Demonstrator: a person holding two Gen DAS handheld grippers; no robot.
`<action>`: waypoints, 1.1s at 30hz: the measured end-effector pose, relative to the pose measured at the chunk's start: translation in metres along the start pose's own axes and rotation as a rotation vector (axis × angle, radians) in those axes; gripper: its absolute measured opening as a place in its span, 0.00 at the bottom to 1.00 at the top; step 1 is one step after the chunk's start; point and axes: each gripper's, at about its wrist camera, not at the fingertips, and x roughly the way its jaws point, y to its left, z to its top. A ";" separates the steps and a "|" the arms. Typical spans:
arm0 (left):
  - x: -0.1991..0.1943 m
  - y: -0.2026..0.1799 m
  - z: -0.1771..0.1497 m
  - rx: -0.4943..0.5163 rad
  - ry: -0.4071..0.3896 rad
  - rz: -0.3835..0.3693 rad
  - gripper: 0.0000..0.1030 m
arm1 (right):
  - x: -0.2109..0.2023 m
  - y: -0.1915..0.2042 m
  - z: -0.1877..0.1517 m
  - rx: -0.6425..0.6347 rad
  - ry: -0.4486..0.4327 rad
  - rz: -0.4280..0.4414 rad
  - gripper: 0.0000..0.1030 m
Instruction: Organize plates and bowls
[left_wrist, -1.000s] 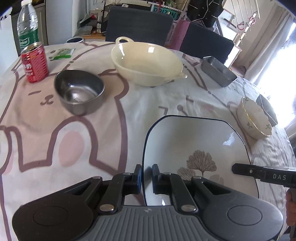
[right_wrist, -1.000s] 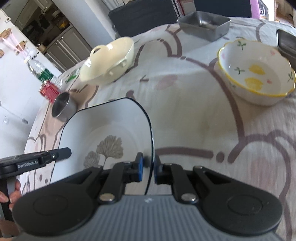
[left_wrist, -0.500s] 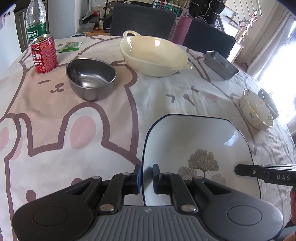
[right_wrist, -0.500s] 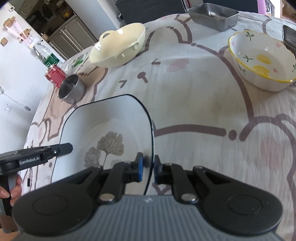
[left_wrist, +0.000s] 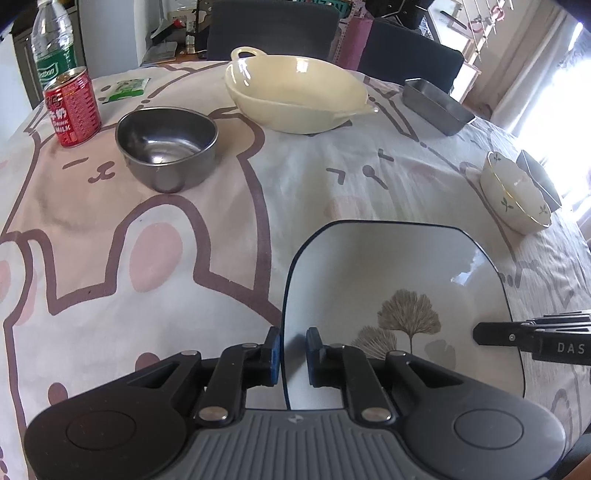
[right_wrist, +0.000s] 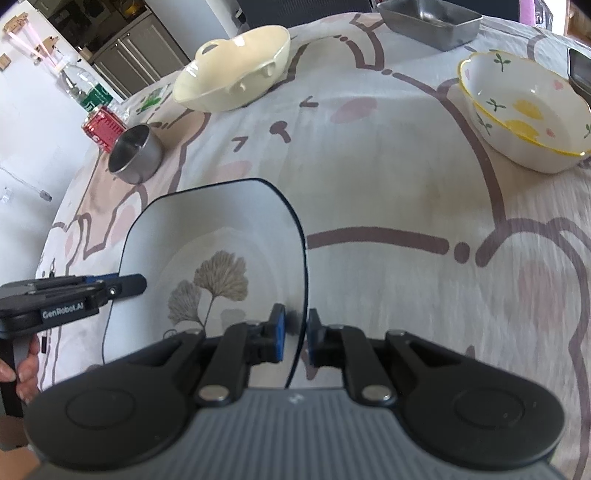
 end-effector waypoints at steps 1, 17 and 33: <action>0.000 -0.001 0.000 0.005 0.000 0.000 0.14 | 0.001 -0.001 0.000 0.001 0.004 -0.001 0.15; 0.000 0.001 0.001 0.001 0.031 -0.010 0.15 | 0.006 -0.007 0.001 0.012 0.001 0.002 0.17; -0.025 -0.001 0.003 -0.011 -0.016 -0.014 0.99 | -0.024 -0.006 -0.002 -0.019 -0.087 -0.008 1.00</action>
